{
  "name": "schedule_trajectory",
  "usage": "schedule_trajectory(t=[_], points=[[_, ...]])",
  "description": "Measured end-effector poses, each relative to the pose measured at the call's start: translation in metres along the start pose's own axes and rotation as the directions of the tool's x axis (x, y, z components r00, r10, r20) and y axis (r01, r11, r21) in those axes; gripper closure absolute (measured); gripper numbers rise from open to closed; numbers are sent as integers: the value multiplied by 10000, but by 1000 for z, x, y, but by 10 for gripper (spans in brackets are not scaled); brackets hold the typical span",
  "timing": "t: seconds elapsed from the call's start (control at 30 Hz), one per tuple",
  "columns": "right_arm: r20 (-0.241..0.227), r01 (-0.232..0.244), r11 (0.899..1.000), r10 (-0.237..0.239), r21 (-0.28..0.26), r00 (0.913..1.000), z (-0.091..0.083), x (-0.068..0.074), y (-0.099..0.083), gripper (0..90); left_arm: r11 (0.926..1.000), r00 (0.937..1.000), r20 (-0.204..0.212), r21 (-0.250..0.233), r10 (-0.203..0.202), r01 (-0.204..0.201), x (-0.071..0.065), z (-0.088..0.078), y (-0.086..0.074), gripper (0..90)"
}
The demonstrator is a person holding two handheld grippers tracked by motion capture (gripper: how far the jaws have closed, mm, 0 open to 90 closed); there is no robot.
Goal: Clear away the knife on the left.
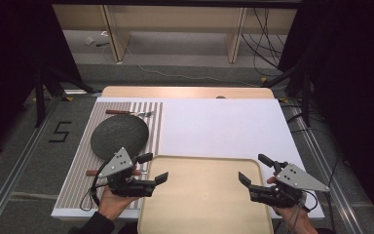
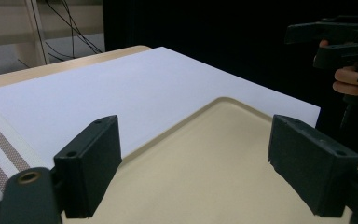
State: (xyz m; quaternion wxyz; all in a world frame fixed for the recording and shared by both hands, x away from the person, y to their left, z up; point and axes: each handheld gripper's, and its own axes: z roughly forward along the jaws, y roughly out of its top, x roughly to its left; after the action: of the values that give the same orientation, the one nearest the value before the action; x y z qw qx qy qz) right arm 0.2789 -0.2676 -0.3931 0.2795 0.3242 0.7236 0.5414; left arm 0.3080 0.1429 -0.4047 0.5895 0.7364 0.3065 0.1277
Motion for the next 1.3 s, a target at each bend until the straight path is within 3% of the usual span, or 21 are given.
schedule_trajectory(t=[0.27, 0.47, 0.67, 0.8, 1.0, 1.13, 1.3], points=[[-37, -7, 10000, 7, 19, 10000, 0, 0, 0, 173, 9997, 9994, 286, -113, -199, 202, 0, -1, 1, 168], [-59, -17, 10000, 17, 21, 10000, 0, 0, 0, 173, 9999, 9997, 218, -32, -99, 100, 2, -3, 1, 167], [-71, -43, 10000, 43, 19, 10000, 0, 0, 0, 173, 9997, 9996, -197, 140, 186, -183, 9, -10, 4, 167], [-77, -51, 10000, 51, 21, 10000, 0, 0, 0, 173, 9977, 9998, -190, 669, -43, 56, 18, -12, 1, 167], [-81, -82, 10000, 82, 10, 9999, 1, 0, 0, 173, 9935, 9989, -445, 1134, 126, -75, 25, -13, 0, 167], [-91, -96, 10000, 96, 10, 9999, 1, 0, 0, 173, 9903, 9941, -841, 1266, 689, -579, 28, -19, 0, 173], [-85, -123, 9999, 123, -4, 9999, 0, -1, 0, 173, 9868, 9899, -1268, 1563, 632, -430, 39, -24, -2, 178]])
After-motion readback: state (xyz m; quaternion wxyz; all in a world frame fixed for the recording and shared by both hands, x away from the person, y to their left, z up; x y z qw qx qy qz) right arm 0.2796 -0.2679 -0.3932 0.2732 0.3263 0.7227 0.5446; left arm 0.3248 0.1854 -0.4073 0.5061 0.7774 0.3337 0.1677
